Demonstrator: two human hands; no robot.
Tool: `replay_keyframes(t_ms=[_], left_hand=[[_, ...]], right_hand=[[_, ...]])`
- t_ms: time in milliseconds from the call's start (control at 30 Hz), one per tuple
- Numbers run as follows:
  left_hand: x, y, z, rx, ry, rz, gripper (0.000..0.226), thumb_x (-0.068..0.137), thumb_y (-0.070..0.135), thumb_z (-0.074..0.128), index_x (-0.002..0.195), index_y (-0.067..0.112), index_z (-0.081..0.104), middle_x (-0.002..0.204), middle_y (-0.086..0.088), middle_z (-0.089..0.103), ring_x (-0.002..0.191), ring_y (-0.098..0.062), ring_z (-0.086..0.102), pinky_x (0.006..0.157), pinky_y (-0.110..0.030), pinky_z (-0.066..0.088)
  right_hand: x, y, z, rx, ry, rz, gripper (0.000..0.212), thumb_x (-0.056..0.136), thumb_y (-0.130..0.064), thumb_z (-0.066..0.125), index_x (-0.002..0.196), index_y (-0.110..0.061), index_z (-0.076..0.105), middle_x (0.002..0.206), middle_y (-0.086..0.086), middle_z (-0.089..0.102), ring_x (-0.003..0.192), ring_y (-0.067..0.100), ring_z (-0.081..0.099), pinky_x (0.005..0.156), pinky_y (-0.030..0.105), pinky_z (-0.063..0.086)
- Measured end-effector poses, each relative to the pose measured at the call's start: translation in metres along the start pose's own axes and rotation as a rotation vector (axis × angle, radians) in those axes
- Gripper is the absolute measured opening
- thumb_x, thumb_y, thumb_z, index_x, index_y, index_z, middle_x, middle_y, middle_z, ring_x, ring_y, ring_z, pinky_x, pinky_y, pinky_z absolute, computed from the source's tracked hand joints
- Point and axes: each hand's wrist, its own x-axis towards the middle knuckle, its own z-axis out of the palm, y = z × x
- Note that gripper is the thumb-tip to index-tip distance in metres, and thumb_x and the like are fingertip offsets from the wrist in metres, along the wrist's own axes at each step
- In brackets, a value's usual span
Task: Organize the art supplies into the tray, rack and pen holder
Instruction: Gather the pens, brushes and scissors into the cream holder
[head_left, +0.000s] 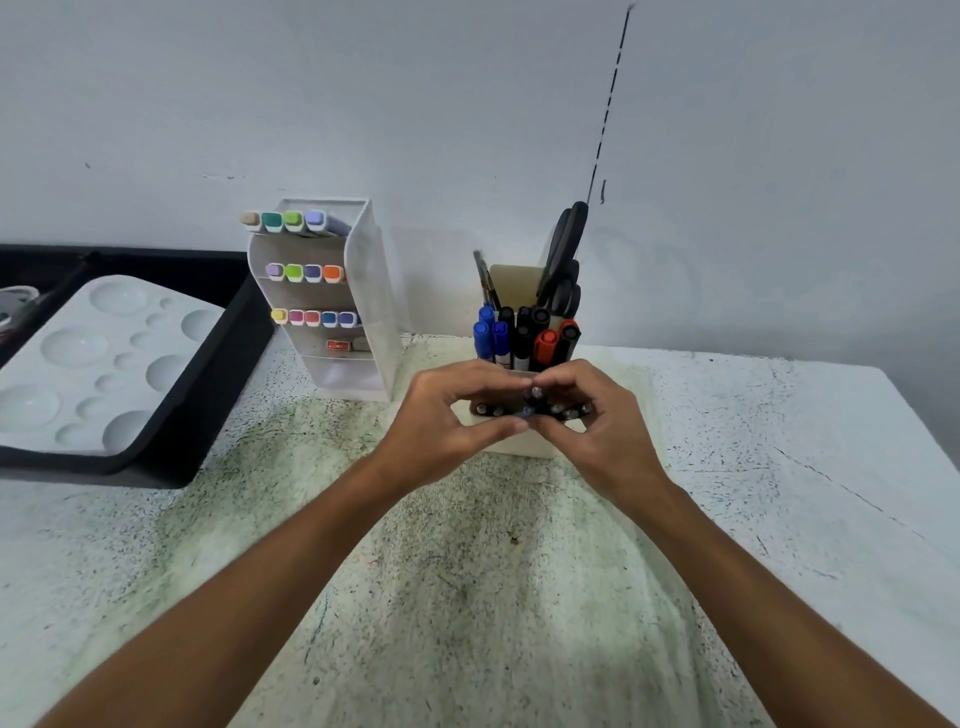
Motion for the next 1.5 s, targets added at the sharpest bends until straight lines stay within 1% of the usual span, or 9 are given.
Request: replay_keyframes(t_ms=[167, 333, 567, 733, 900, 1067, 1233, 1367, 1500], left_hand=[[0.001, 0.001, 0.001, -0.020, 0.031, -0.025, 0.030, 0.072, 0.007, 0.080, 0.101, 0.010, 0.070, 0.097, 0.001, 0.072, 0.089, -0.008, 0.070, 0.080, -0.022, 0.056], [0.000, 0.001, -0.003, -0.016, 0.033, -0.014, 0.028, 0.075, 0.006, 0.077, 0.101, 0.010, 0.068, 0.095, -0.005, 0.073, 0.087, -0.013, 0.071, 0.079, -0.027, 0.058], [0.000, 0.002, -0.005, -0.026, 0.053, 0.047, 0.026, 0.076, -0.001, 0.070, 0.102, 0.003, 0.069, 0.101, -0.009, 0.071, 0.096, -0.017, 0.069, 0.084, -0.031, 0.056], [-0.003, 0.003, -0.003, -0.030, 0.008, 0.017, 0.035, 0.074, 0.008, 0.078, 0.108, 0.009, 0.068, 0.103, -0.004, 0.071, 0.094, -0.016, 0.069, 0.080, -0.038, 0.058], [-0.001, 0.001, 0.001, 0.012, 0.016, 0.010, 0.026, 0.074, 0.009, 0.078, 0.098, 0.011, 0.070, 0.099, -0.001, 0.071, 0.087, -0.015, 0.068, 0.074, -0.037, 0.058], [0.002, 0.005, 0.003, 0.003, 0.004, 0.014, 0.042, 0.074, 0.008, 0.078, 0.112, 0.015, 0.063, 0.102, 0.001, 0.071, 0.094, -0.012, 0.068, 0.079, -0.034, 0.057], [0.005, 0.003, 0.005, 0.047, 0.004, 0.034, 0.036, 0.074, 0.013, 0.079, 0.110, 0.013, 0.069, 0.102, 0.001, 0.071, 0.093, -0.012, 0.067, 0.077, -0.033, 0.057], [0.006, -0.003, 0.006, 0.067, 0.036, 0.011, 0.029, 0.077, 0.008, 0.078, 0.105, 0.008, 0.073, 0.101, -0.004, 0.073, 0.092, -0.012, 0.070, 0.079, -0.035, 0.058], [0.007, -0.004, 0.005, 0.145, 0.070, 0.058, 0.027, 0.075, 0.005, 0.078, 0.102, 0.004, 0.073, 0.097, -0.004, 0.074, 0.088, -0.006, 0.070, 0.078, -0.022, 0.057]], right_hand=[[-0.002, -0.004, 0.000, 0.020, 0.040, 0.043, 0.028, 0.075, -0.011, 0.080, 0.100, -0.014, 0.067, 0.093, -0.004, 0.070, 0.088, 0.012, 0.067, 0.078, 0.024, 0.054], [-0.005, -0.009, -0.004, -0.097, 0.038, -0.015, 0.039, 0.073, -0.004, 0.079, 0.104, -0.025, 0.067, 0.099, -0.014, 0.066, 0.092, 0.000, 0.063, 0.079, 0.011, 0.047], [-0.001, -0.010, -0.002, -0.137, 0.022, 0.039, 0.033, 0.074, -0.001, 0.078, 0.095, -0.021, 0.064, 0.094, -0.006, 0.066, 0.087, 0.004, 0.063, 0.076, 0.012, 0.049], [-0.002, -0.013, -0.001, -0.100, 0.006, 0.063, 0.030, 0.077, -0.001, 0.075, 0.098, -0.019, 0.063, 0.093, -0.006, 0.068, 0.088, 0.005, 0.065, 0.078, 0.015, 0.050], [-0.001, -0.012, -0.002, -0.088, 0.048, 0.029, 0.015, 0.079, -0.013, 0.070, 0.093, -0.016, 0.068, 0.094, -0.003, 0.065, 0.088, 0.009, 0.065, 0.076, 0.020, 0.053], [-0.004, -0.016, 0.000, -0.002, 0.053, 0.068, 0.033, 0.079, 0.000, 0.073, 0.102, -0.019, 0.061, 0.093, -0.006, 0.071, 0.089, 0.005, 0.067, 0.079, 0.016, 0.050], [-0.006, -0.015, -0.003, 0.009, 0.036, 0.064, 0.040, 0.078, 0.003, 0.073, 0.110, -0.016, 0.058, 0.094, -0.001, 0.072, 0.091, 0.008, 0.068, 0.079, 0.014, 0.049], [-0.009, -0.011, -0.006, 0.002, 0.057, 0.121, 0.033, 0.076, 0.002, 0.075, 0.103, -0.015, 0.065, 0.094, -0.004, 0.072, 0.091, 0.008, 0.068, 0.083, 0.020, 0.051], [-0.009, -0.010, -0.010, -0.075, 0.059, 0.137, 0.025, 0.075, -0.002, 0.077, 0.090, -0.021, 0.072, 0.085, -0.015, 0.071, 0.083, 0.001, 0.065, 0.080, 0.014, 0.048]])
